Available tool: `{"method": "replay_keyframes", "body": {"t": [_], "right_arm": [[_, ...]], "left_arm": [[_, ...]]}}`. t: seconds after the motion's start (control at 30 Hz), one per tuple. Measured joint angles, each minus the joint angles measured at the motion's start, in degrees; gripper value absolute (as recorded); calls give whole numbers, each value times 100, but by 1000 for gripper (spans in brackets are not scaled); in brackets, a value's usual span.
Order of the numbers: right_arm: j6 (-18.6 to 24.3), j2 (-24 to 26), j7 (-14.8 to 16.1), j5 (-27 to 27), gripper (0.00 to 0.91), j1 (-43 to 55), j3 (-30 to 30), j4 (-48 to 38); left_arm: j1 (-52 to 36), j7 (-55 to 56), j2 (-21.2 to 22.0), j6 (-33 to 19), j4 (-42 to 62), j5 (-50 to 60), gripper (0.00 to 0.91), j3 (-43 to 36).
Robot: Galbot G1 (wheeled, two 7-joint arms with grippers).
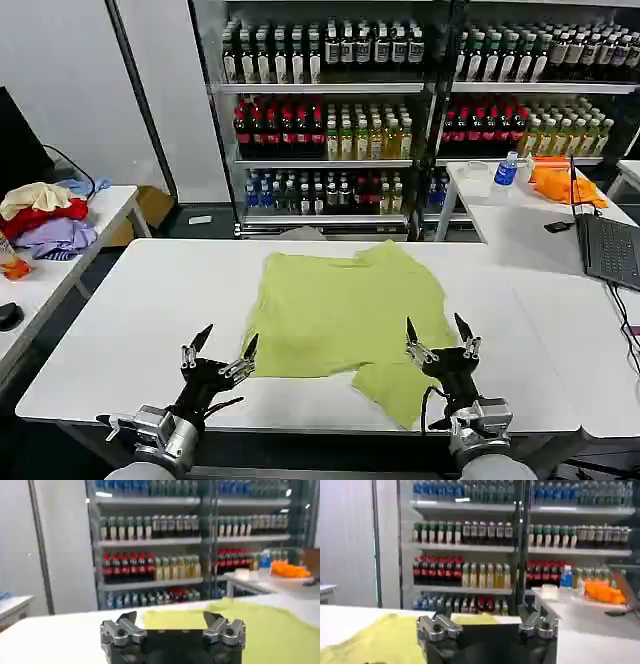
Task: Fold and organize the clothes.
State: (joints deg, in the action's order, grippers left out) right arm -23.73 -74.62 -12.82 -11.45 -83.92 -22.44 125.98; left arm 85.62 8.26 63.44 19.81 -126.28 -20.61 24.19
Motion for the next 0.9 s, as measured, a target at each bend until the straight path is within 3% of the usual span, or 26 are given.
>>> {"method": "replay_keyframes", "body": {"t": [0.33,0.9], "right_arm": [[-551,160,-240,-342,907,-127,218,-138],[-797,130,-321,-461,907,-435,344,-303]], "left_arm": [[-258,102,-295,796,338,-336,907,-118],[-1089,199,-360,1208,1182,-524,907,-702]]}}
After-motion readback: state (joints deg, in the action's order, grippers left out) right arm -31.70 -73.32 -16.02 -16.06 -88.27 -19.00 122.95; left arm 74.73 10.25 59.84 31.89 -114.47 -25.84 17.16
